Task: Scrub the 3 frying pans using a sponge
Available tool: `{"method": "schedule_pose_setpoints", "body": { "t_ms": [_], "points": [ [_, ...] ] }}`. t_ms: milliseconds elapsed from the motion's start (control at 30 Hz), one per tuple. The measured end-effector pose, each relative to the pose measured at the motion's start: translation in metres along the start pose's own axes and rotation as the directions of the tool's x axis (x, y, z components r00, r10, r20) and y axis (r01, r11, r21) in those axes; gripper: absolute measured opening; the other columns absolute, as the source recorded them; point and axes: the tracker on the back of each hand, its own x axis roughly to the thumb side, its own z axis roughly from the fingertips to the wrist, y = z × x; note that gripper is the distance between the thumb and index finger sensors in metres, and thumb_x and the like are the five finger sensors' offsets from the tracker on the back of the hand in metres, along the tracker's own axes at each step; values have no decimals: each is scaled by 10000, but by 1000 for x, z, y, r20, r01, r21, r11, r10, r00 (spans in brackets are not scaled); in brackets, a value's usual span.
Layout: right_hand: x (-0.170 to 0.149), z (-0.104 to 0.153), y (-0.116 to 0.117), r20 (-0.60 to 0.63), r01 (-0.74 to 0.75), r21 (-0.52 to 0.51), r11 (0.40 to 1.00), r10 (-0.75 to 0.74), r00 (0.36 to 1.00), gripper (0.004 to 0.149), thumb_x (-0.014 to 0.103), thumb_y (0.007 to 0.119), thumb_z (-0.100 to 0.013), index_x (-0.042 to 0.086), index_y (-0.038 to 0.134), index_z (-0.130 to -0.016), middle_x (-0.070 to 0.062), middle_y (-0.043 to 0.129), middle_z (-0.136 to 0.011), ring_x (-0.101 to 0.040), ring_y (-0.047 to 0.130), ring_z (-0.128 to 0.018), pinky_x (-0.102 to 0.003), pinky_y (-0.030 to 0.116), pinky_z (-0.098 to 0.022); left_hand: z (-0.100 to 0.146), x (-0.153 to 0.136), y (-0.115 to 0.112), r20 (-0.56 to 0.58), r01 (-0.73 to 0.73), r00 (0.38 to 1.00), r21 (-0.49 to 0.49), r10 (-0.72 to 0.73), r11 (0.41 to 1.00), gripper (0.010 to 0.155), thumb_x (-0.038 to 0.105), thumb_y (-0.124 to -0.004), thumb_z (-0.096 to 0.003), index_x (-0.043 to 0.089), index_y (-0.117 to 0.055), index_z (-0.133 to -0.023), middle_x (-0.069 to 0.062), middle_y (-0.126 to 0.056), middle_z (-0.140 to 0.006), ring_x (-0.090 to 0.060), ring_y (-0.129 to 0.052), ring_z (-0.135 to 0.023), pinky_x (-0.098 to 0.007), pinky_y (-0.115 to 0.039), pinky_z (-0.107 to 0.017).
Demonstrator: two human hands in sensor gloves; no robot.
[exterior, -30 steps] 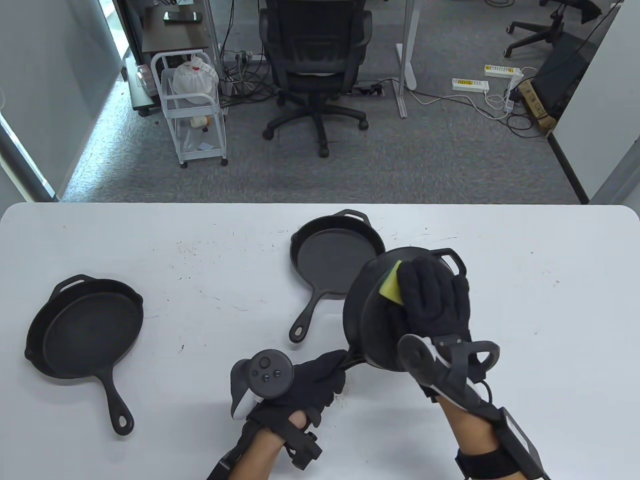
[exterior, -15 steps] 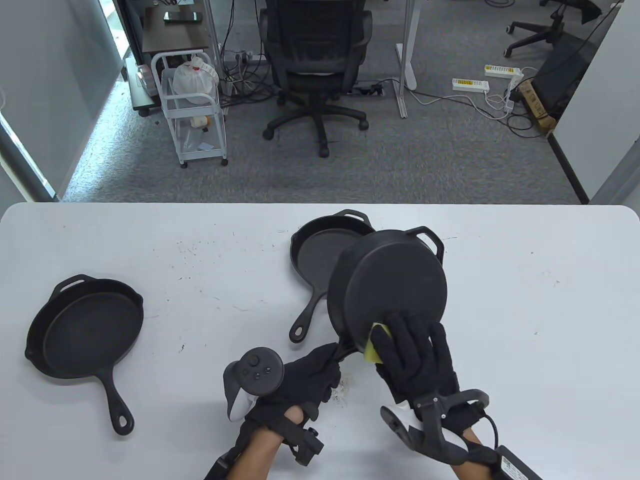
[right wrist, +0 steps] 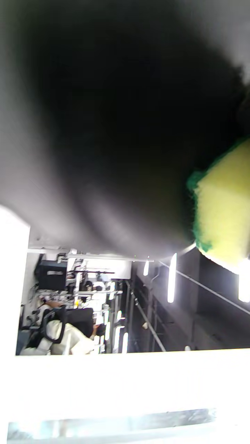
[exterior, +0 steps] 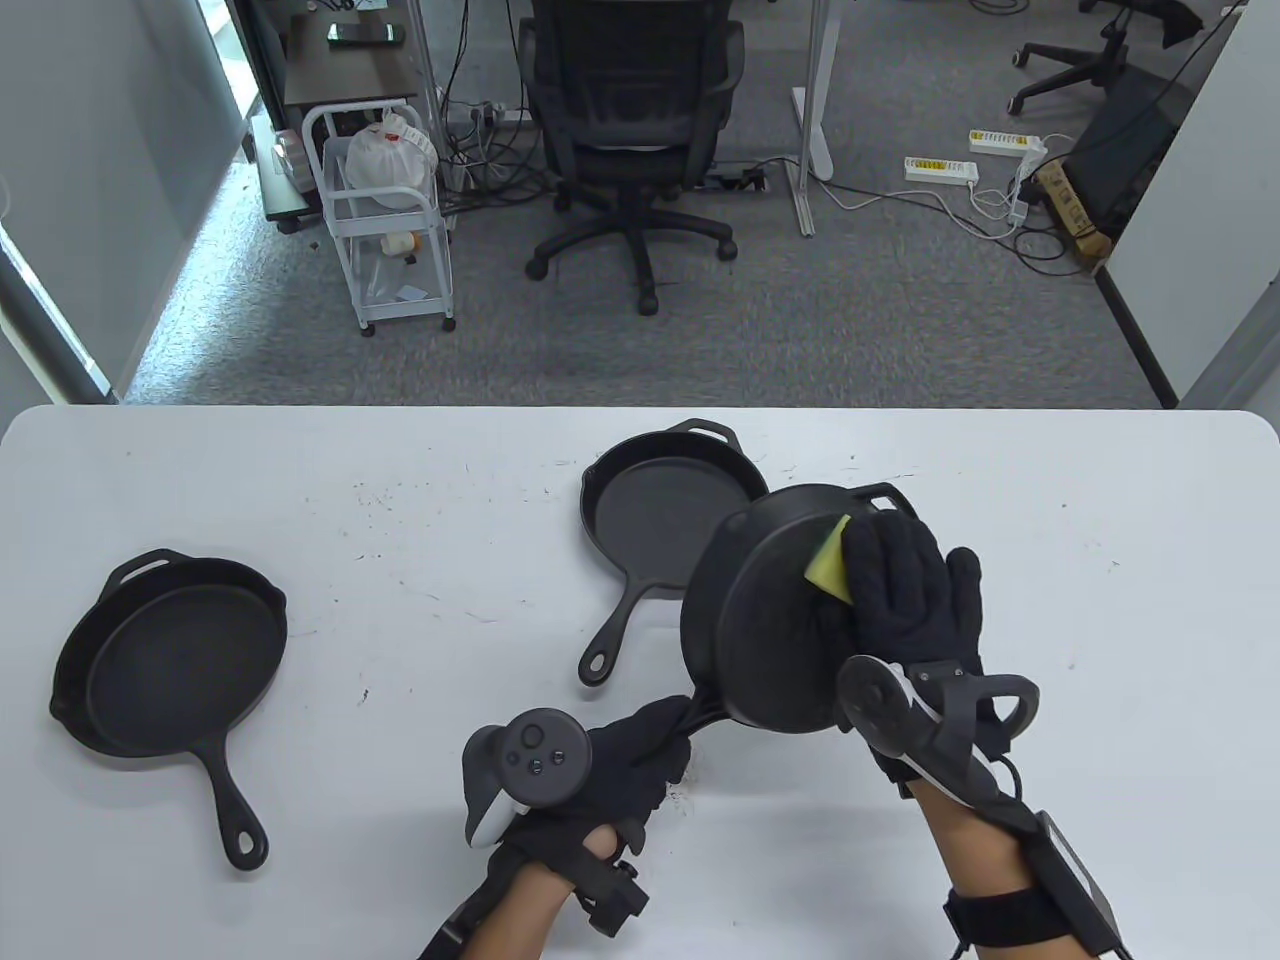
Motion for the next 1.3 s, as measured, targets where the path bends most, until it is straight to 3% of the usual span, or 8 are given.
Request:
{"method": "schedule_pose_setpoints", "body": {
  "t_ms": [100, 233, 333, 433, 667, 833, 1000, 1300],
  "points": [
    [5, 25, 17, 33, -60, 7, 998, 59, 998, 724, 486, 661, -461, 306, 288, -1054, -48, 481, -1153, -324, 665, -1049, -597, 485, -761, 1, -3, 2, -25, -36, 999, 55, 38, 998, 567, 355, -811, -502, 126, -842, -1019, -56, -1080, -682, -168, -1108, -365, -418, -974, -332],
    [34, 55, 28, 169, -83, -24, 996, 86, 982, 726, 482, 660, -462, 300, 281, -1054, -49, 482, -1151, -317, 681, -1041, -591, 495, -759, 3, -5, 5, -56, -61, 996, 96, 67, 993, 564, 356, -805, -504, 122, -844, -1015, -56, -1081, -675, -167, -1107, -358, -417, -974, -326],
    [62, 67, 24, 279, -134, -126, 983, 165, 946, 737, 488, 660, -458, 298, 269, -1053, -44, 478, -1150, -306, 682, -1042, -586, 496, -761, 2, -9, 5, -71, -107, 991, 81, 113, 991, 564, 354, -803, -506, 113, -841, -1014, -59, -1080, -672, -170, -1108, -352, -421, -973, -322],
    [83, 61, 11, 329, -168, -215, 962, 233, 915, 736, 497, 646, -457, 294, 270, -1056, -39, 481, -1151, -298, 679, -1046, -587, 494, -763, 0, -9, 1, -47, -89, 995, 37, 91, 995, 565, 355, -813, -500, 117, -846, -1012, -57, -1083, -670, -170, -1110, -353, -420, -975, -325],
    [67, 9, -20, 158, 1, -152, 988, 23, 987, 719, 506, 617, -457, 300, 280, -1058, -39, 469, -1156, -307, 653, -1059, -593, 480, -767, -1, -1, -4, 19, -5, 1000, -3, 5, 1000, 568, 360, -835, -487, 133, -857, -1007, -49, -1088, -674, -169, -1111, -361, -418, -973, -339],
    [31, -9, -10, -13, 75, -57, 996, -76, 997, 718, 502, 620, -460, 286, 292, -1061, -64, 482, -1153, -357, 661, -1052, -611, 491, -757, -1, -4, -4, 20, -29, 999, 9, 29, 1000, 566, 367, -830, -490, 130, -861, -1003, -48, -1090, -669, -166, -1111, -361, -414, -974, -340],
    [11, 14, 15, -33, 64, -54, 997, -66, 997, 717, 496, 628, -463, 259, 316, -1063, -70, 532, -1138, -358, 720, -1020, -614, 514, -749, -1, -8, 0, 4, -50, 999, 45, 50, 998, 562, 370, -819, -498, 131, -857, -1005, -47, -1087, -672, -166, -1110, -363, -414, -974, -342],
    [13, 62, 46, -1, 116, -55, 992, -116, 993, 754, 504, 650, -461, 233, 287, -1064, -81, 528, -1131, -333, 794, -954, -602, 525, -748, 1, -11, 0, -3, -97, 995, 81, 98, 992, 559, 379, -812, -505, 139, -848, -1008, -50, -1076, -689, -171, -1104, -384, -422, -967, -358]
  ]
}}
